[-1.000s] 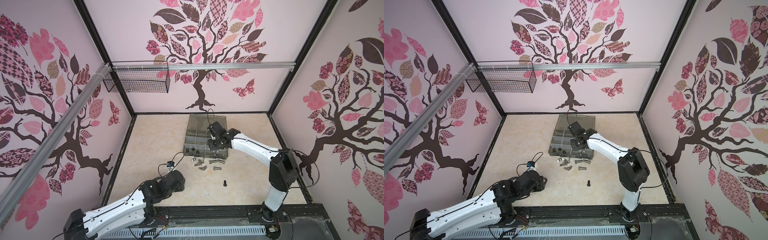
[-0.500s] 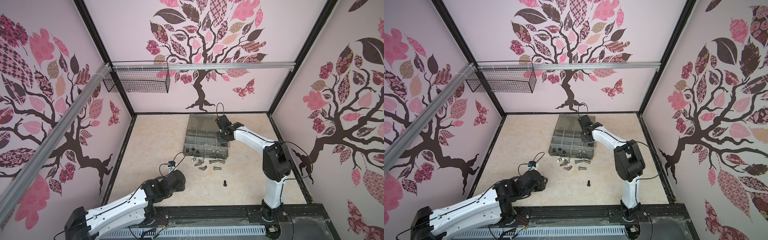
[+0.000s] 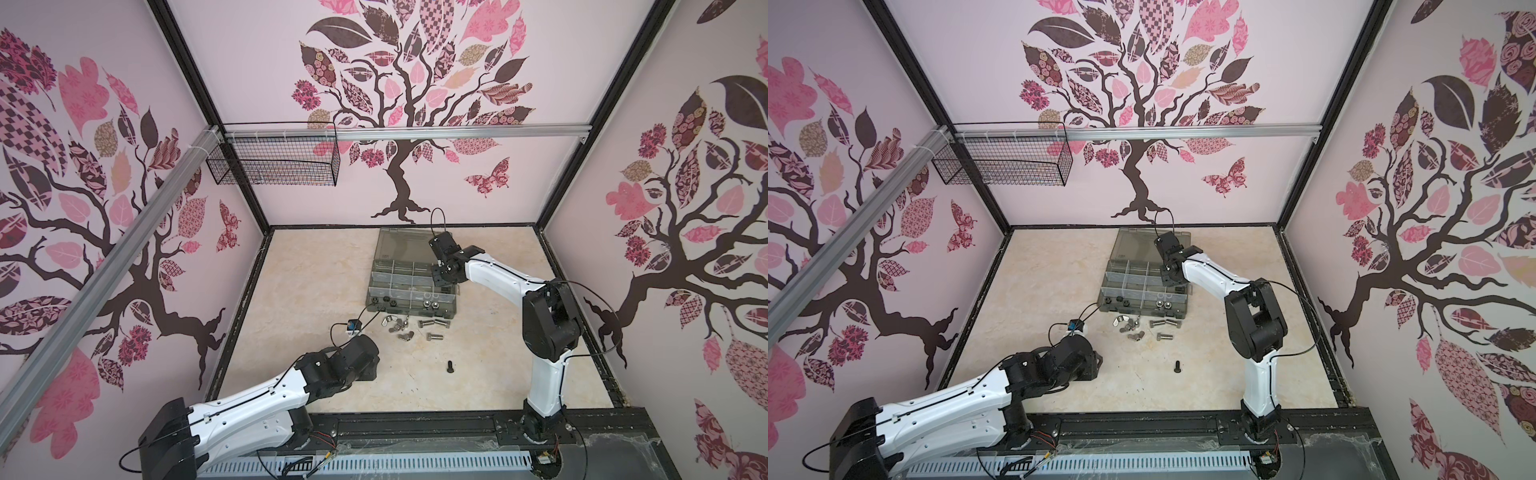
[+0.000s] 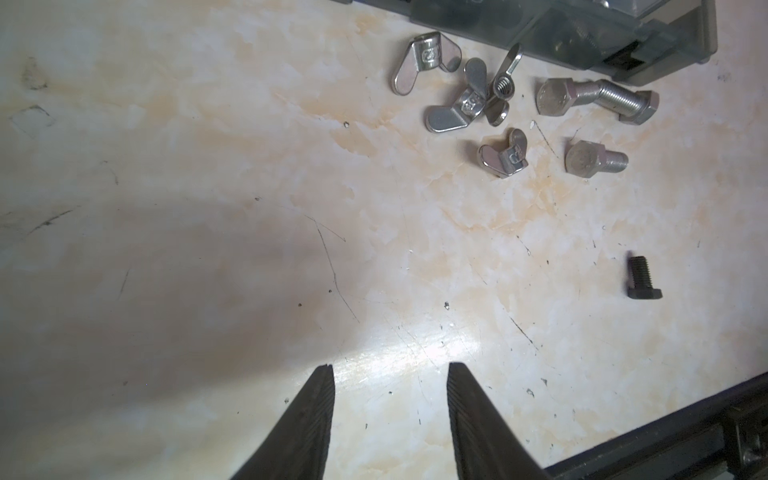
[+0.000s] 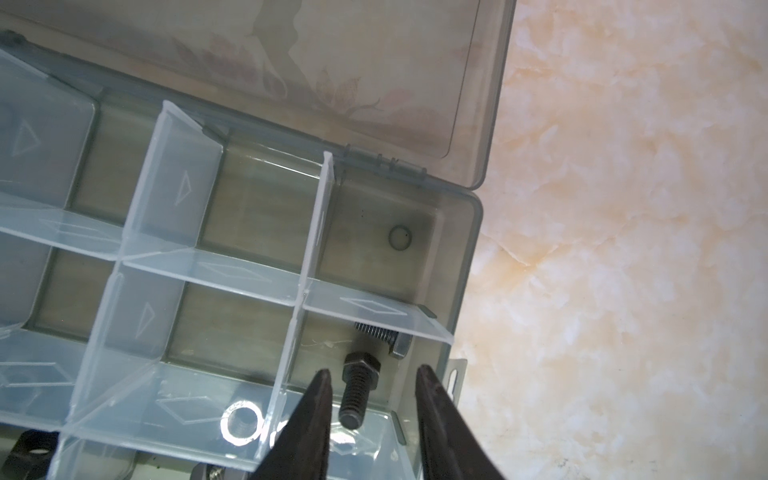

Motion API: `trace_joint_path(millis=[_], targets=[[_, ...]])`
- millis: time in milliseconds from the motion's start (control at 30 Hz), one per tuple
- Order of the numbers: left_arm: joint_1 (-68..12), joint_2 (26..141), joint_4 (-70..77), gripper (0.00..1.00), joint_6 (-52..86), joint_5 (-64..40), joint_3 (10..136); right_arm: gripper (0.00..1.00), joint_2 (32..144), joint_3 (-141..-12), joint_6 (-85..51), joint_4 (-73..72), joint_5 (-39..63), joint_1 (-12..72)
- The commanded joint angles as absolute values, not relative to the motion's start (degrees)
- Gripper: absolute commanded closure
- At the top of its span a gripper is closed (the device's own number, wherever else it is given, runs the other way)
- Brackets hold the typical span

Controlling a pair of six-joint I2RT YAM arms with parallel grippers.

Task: Sort the screws and nuts into containers
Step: Place the screw into the container, then pick up the screw from the bottom-center of the table.

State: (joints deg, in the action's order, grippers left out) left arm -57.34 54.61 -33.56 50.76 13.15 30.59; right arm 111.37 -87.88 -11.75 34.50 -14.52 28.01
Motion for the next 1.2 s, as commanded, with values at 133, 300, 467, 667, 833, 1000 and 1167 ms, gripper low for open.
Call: trace_joint_path(millis=[133,300,467,667,833,1000,1167], targets=[[-60.71,59.59,-30.88,0.52,47.58,12.47,35.45,0.60,97.45,-79.57,-16.11,33.27,-12.13,26.05],[-65.57,68.14,-29.19,0.52,46.34,11.82,40.05,0.59,86.81,-68.71,-19.48,31.11,-10.55,24.10],[-68.06,76.96,-27.20,0.52,44.39,9.18,45.61,0.58,76.09,-58.10,-23.19,31.05,-10.76,22.21],[-68.38,86.84,-26.34,0.52,41.78,5.07,54.08,0.57,63.72,-46.25,-27.50,30.61,-11.83,21.39],[-68.84,95.14,-26.86,0.52,40.22,2.19,61.88,0.57,58.98,-40.85,-29.56,31.62,-11.91,21.01],[-68.99,101.64,-27.62,0.52,39.55,0.99,67.93,0.57,55.80,-37.99,-30.91,31.85,-11.92,20.58],[-69.10,107.35,-29.35,0.53,39.13,0.00,73.30,0.56,54.47,-37.75,-30.70,32.20,-12.25,20.39]])
